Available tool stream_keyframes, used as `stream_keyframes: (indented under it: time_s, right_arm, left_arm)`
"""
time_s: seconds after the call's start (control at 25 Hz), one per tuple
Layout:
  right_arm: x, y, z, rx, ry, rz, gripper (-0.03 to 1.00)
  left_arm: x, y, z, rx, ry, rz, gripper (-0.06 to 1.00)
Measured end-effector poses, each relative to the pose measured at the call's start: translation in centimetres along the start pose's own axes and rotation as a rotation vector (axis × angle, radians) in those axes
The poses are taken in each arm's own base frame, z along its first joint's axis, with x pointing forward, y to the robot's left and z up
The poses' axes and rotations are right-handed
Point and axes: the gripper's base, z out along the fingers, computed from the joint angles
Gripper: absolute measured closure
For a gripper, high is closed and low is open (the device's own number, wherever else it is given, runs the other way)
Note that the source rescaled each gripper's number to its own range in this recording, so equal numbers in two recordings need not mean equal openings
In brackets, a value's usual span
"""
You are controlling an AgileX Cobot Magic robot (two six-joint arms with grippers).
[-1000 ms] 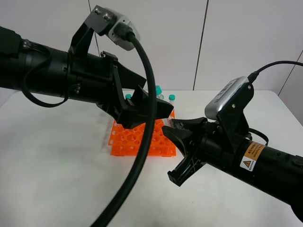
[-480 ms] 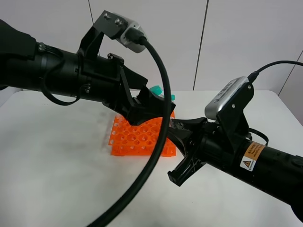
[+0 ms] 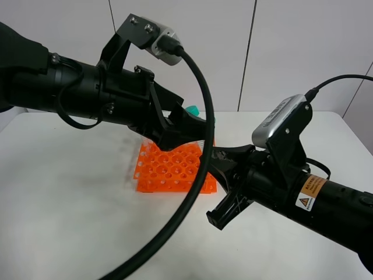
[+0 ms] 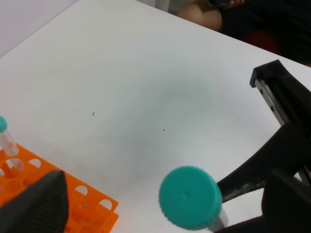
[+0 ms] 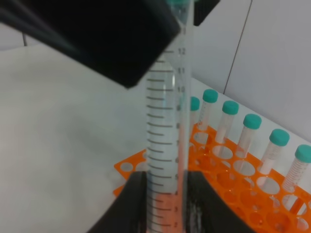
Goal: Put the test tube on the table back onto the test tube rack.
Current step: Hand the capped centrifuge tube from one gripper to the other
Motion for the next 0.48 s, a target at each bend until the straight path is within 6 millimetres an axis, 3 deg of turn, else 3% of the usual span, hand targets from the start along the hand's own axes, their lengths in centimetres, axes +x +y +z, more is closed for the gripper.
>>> stream_keyframes:
  time_s: [0.48]
  right_arm:
    - [-0.23,-0.09,0.0,0.01,-0.026,-0.004,0.71]
  left_arm:
    - [-0.48,0.09,-0.01,-0.009,-0.053,-0.049,0.14]
